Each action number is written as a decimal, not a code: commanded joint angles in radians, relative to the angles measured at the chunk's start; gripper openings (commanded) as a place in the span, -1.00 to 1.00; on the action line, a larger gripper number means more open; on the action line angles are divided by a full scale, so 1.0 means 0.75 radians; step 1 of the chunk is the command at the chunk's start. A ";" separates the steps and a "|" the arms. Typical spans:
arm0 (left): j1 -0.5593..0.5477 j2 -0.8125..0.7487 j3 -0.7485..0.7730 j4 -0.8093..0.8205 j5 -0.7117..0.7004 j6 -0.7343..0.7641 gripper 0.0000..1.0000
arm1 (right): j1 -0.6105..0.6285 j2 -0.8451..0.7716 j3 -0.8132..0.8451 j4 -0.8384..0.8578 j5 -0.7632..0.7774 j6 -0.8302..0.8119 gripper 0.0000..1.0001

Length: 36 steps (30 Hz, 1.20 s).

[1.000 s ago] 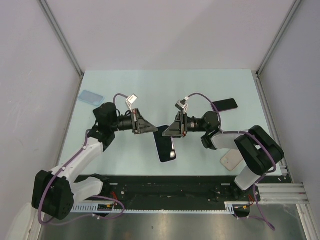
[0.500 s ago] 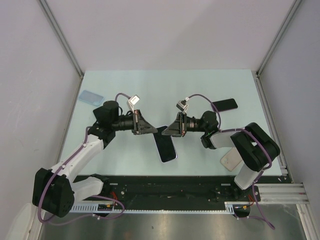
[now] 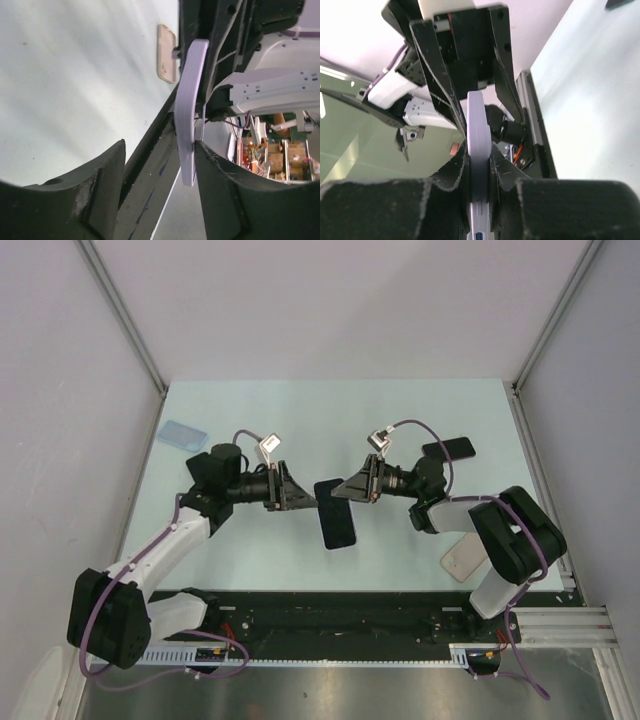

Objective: Put the phone into the phone case

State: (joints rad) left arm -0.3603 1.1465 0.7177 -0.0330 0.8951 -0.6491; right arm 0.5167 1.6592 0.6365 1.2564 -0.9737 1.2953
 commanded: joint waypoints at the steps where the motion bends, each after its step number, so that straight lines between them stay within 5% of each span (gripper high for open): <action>1: 0.034 0.007 0.010 -0.127 -0.124 0.092 0.27 | -0.089 0.048 0.059 0.107 0.091 -0.005 -1.00; 9: 0.055 -0.078 0.109 -0.450 -0.418 0.313 0.72 | -0.161 0.201 0.180 -0.380 0.230 -0.354 -1.00; 17: 0.057 -0.162 0.141 -0.608 -0.719 0.438 0.75 | -0.169 0.350 0.393 -0.732 0.343 -0.571 -1.00; 28: 0.057 -0.214 0.066 -0.576 -0.744 0.413 0.76 | -0.171 0.538 0.591 -0.971 0.488 -0.704 -0.84; 36: 0.057 -0.224 0.066 -0.572 -0.739 0.409 0.76 | -0.176 0.557 0.651 -1.108 0.568 -0.735 -0.21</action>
State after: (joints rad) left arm -0.3218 1.0050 0.7666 -0.4744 0.3450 -0.3573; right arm 0.3943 2.0724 1.0775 0.4603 -0.6052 0.7872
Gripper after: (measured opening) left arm 0.881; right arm 0.342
